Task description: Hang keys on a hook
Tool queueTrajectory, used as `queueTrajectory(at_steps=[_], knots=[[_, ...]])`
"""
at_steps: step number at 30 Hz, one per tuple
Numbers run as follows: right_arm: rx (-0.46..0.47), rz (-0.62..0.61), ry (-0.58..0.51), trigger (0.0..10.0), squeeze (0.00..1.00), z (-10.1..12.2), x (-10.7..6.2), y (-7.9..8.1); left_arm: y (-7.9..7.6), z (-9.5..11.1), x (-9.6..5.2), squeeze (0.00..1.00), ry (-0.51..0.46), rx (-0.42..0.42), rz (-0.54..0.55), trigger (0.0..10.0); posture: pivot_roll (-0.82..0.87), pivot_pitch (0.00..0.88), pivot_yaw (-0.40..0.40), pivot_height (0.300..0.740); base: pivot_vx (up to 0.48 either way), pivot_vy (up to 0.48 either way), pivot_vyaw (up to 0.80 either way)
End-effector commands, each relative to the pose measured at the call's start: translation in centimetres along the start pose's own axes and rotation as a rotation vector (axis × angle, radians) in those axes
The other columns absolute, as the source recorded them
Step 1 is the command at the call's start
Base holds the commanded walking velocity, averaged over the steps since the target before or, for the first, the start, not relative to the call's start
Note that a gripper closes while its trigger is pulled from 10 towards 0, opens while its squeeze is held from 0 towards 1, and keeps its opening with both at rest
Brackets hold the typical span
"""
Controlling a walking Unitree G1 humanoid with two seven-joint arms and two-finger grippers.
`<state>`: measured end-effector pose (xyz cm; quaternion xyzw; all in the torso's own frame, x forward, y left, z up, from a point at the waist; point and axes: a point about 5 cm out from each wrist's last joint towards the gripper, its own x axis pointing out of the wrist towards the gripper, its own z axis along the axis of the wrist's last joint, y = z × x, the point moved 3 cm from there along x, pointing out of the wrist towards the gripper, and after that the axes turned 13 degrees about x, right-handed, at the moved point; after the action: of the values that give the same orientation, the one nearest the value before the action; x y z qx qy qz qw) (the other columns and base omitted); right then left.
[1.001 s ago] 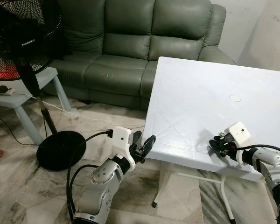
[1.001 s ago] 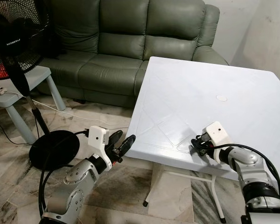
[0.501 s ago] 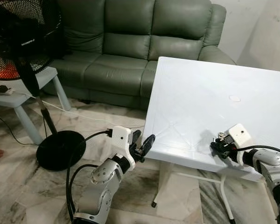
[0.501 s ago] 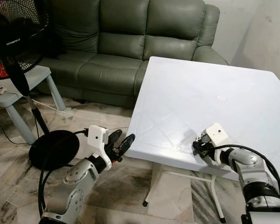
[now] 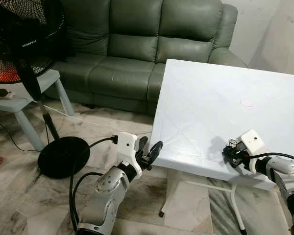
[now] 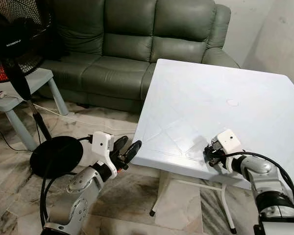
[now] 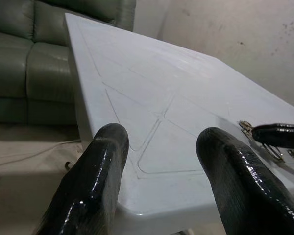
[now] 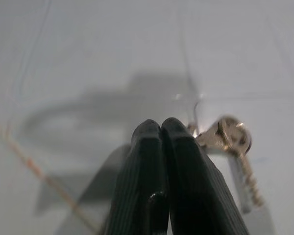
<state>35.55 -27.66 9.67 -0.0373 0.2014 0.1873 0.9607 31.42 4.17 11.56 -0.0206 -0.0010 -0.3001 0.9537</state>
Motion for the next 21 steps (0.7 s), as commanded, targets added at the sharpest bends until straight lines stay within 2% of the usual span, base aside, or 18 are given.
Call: queueTrajectory(at_steps=[1, 5, 6, 9, 13, 14, 16, 18, 19, 21], knots=[[0.036, -0.003, -0.098, 0.0, 0.0, 1.3, 0.1, 0.1, -0.4, 0.3, 0.3, 0.0, -0.018, -0.033, 0.014, 10.0, 0.03, 0.056, -0.06, 0.74, 0.0, 0.0, 0.0], [0.113, 0.009, -0.215, 0.0, 0.0, 2.4, 0.4, 0.8, 0.0, 0.4, 0.5, 0.0, -0.02, -0.039, 0.034, 10.0, 0.03, 0.051, -0.062, 0.74, 0.0, 0.0, 0.0], [0.133, -0.015, -0.298, 0.0, 0.0, 3.2, 0.8, 1.4, 0.3, 0.4, 0.7, 0.0, -0.019, -0.038, 0.051, 10.0, 0.02, 0.045, -0.059, 0.74, 0.0, 0.0, 0.0], [0.165, -0.044, -0.411, 0.0, 0.0, 4.1, 1.3, 2.4, 1.2, 0.7, 1.0, 0.0, -0.022, -0.028, 0.095, 10.0, 0.02, 0.03, -0.054, 0.74, 0.0, 0.0, 0.0], [0.213, -0.082, -0.508, 0.0, 0.0, 4.6, 2.0, 4.1, 2.7, 1.5, 1.4, 0.0, -0.039, -0.017, 0.155, 10.0, 0.02, 0.017, -0.051, 0.74, 0.0, 0.0, 0.0], [0.213, -0.082, -0.508, 0.0, 0.0, 4.6, 2.0, 4.1, 2.7, 1.5, 1.4, 0.0, -0.039, -0.017, 0.155, 10.0, 0.02, 0.017, -0.051, 0.74, 0.0, 0.0, 0.0], [0.259, -0.088, -0.598, 0.0, 0.0, 5.4, 2.2, 5.7, 3.9, 2.4, 1.7, 0.0, -0.057, -0.001, 0.196, 10.0, 0.02, 0.003, -0.047, 0.74, 0.0, 0.0, 0.0], [0.272, -0.087, -0.614, 0.0, 0.0, 5.5, 2.2, 5.9, 4.1, 2.5, 1.7, 0.0, -0.06, 0.004, 0.203, 10.0, 0.02, 0.003, -0.047, 0.74, 0.0, 0.0, 0.0], [0.279, -0.087, -0.678, 0.0, 0.0, 6.3, 2.1, 7.1, 5.1, 3.3, 1.9, 0.0, -0.072, 0.019, 0.236, 10.0, 0.02, 0.0, -0.044, 0.74, 0.0, 0.0, 0.0], [0.272, -0.083, -0.718, 0.0, 0.0, 6.9, 1.9, 8.1, 5.8, 3.9, 2.0, 0.0, -0.086, 0.027, 0.259, 10.0, 0.02, 0.0, -0.044, 0.74, 0.0, 0.0, 0.0]])
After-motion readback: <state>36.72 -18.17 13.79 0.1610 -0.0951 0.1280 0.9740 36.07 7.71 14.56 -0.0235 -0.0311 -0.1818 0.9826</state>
